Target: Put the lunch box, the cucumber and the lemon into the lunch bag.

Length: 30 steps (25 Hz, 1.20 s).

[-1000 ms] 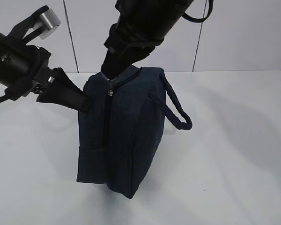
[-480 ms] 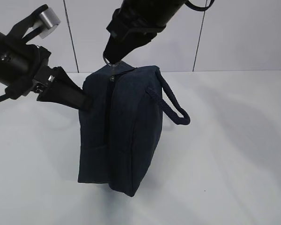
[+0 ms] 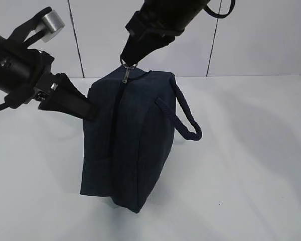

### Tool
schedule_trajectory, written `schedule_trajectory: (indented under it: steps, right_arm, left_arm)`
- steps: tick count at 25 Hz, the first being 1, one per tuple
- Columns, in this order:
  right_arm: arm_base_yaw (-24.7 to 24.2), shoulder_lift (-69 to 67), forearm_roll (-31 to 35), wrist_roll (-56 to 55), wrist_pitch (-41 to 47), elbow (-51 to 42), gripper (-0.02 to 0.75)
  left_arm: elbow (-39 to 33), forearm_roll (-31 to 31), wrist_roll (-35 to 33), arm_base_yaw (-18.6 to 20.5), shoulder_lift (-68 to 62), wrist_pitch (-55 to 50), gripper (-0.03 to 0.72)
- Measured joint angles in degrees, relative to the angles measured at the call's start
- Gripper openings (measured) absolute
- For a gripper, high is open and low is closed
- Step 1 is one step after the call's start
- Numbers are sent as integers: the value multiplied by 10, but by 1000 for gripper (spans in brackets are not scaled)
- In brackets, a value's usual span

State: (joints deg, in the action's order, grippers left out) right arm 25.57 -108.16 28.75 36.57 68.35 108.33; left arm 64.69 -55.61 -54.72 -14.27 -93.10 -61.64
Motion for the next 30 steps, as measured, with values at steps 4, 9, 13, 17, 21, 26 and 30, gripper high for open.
schedule_trajectory:
  steps: [4,9,13,17,21,26,30]
  right_arm:
    - [-8,-21,7,0,2,1,8]
    - [-13,-43,6,7,-2,1,8]
    - [-21,-54,4,9,-6,2,8]
    - [-35,-61,4,12,-16,2,8]
    - [-49,-62,7,25,-35,2,8]
    - [-76,-77,43,54,-46,2,8]
    - [-91,-97,74,82,-60,2,8]
  left_arm:
    - [0,12,-1,0,0,0,-4]
    - [0,24,-1,0,0,-3,-4]
    - [0,34,-1,0,0,-4,-4]
    - [0,44,2,0,0,-4,-5]
    - [0,50,4,0,0,-10,-5]
    - [0,66,11,0,0,-15,-5]
    - [0,74,14,0,0,-16,-5]
